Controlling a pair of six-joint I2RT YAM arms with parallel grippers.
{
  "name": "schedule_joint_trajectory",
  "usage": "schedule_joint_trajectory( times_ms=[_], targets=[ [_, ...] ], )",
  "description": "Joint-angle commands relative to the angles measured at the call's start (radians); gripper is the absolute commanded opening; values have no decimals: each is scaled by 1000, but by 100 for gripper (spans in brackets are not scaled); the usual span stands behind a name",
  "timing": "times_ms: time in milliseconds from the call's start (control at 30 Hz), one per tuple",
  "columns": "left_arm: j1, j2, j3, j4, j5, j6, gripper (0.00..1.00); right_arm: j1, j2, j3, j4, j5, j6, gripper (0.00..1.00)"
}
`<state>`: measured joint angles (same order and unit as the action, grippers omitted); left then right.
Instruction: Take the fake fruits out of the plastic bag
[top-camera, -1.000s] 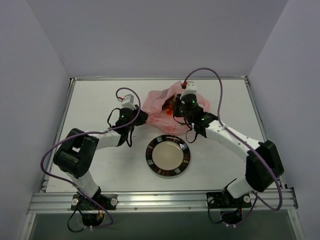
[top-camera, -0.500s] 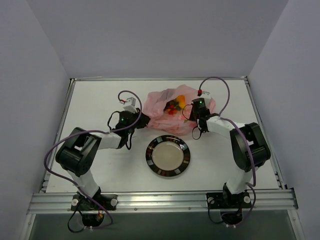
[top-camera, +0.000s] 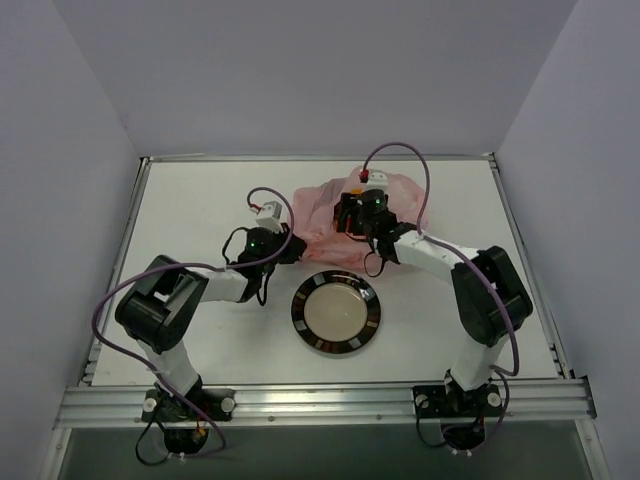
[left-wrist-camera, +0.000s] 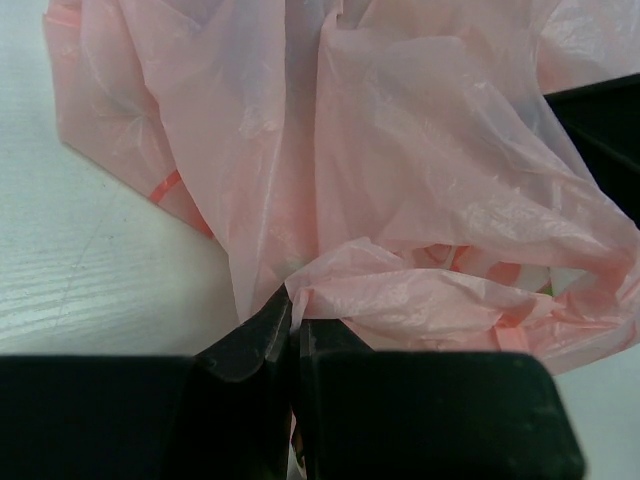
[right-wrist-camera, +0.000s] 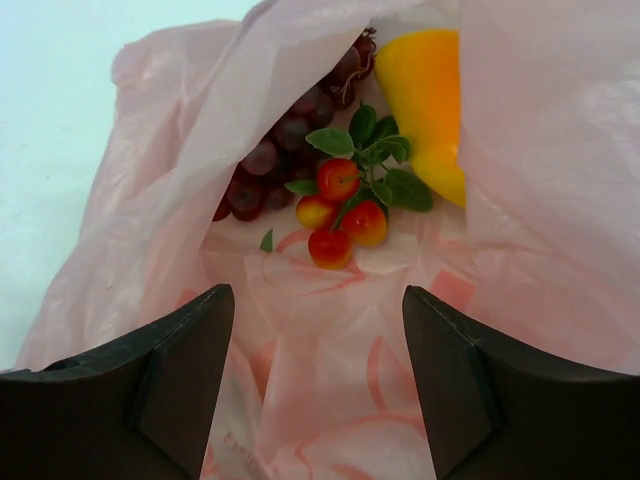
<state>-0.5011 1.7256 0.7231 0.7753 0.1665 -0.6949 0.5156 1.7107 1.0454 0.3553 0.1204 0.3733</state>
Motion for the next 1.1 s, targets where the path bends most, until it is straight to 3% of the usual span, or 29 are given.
schedule_joint_trajectory(
  times_ms=[0,167,267,467,600,800,1067],
  targets=[
    [-13,20,7,59,-8,-1,2,-8,116,44,53,-45,-48,64],
    [-17,48,6,61,-36,-11,2,-8,109,-89,233,-51,-19,58],
    [-16,74,10,68,-42,-17,2,-23,110,-171,321,-56,-11,64],
    [-16,91,9,79,-41,-25,2,-55,110,-104,280,-74,-20,77],
    [-16,91,12,74,-39,-22,2,-75,150,-22,238,-65,-14,77],
    [-16,83,16,76,-24,-25,2,-48,240,74,226,21,-19,66],
    [-16,46,10,62,-32,-5,2,-55,374,185,188,6,-25,67]
  ],
)
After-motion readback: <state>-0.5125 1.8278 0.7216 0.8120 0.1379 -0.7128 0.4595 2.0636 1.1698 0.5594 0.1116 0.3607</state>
